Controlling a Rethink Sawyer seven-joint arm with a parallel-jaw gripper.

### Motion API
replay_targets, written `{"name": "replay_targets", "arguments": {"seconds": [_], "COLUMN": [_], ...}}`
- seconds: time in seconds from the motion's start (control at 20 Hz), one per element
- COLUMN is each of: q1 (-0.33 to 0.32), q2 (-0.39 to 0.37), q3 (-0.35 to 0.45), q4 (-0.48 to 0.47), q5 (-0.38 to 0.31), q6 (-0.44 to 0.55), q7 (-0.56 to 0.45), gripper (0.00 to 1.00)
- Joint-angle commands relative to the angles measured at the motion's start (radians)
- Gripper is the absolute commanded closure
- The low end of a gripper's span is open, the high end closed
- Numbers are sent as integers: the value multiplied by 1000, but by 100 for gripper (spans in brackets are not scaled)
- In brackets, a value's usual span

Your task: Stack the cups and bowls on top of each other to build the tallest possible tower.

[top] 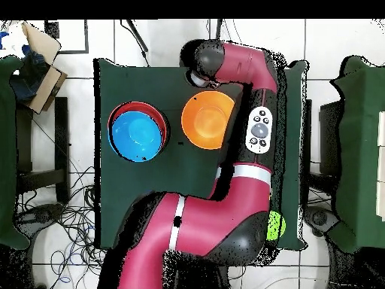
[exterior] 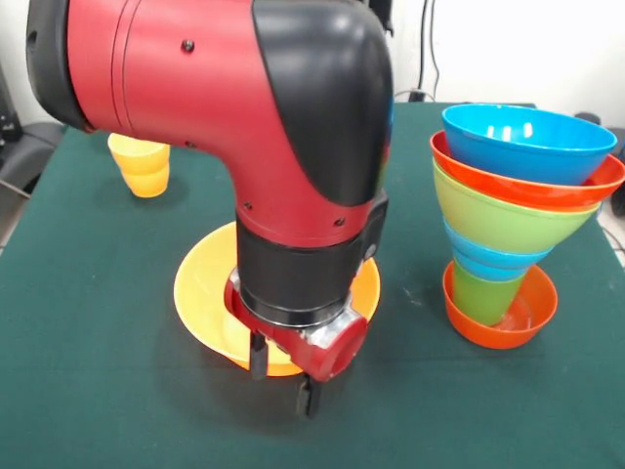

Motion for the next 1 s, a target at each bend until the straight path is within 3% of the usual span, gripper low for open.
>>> {"name": "replay_targets", "arguments": {"seconds": [0.05, 0.25, 0.55, 1.0], "q1": [17, 14, 13, 9], "q2": [-13, -31, 9, 22], "q3": [-13, -12, 3, 26], "q4": [82, 95, 56, 120], "q5": [5, 32, 66, 106], "q6": [174, 215, 201, 102], "q7": [141, 132, 127, 97], "gripper": [0, 0, 0, 0]}}
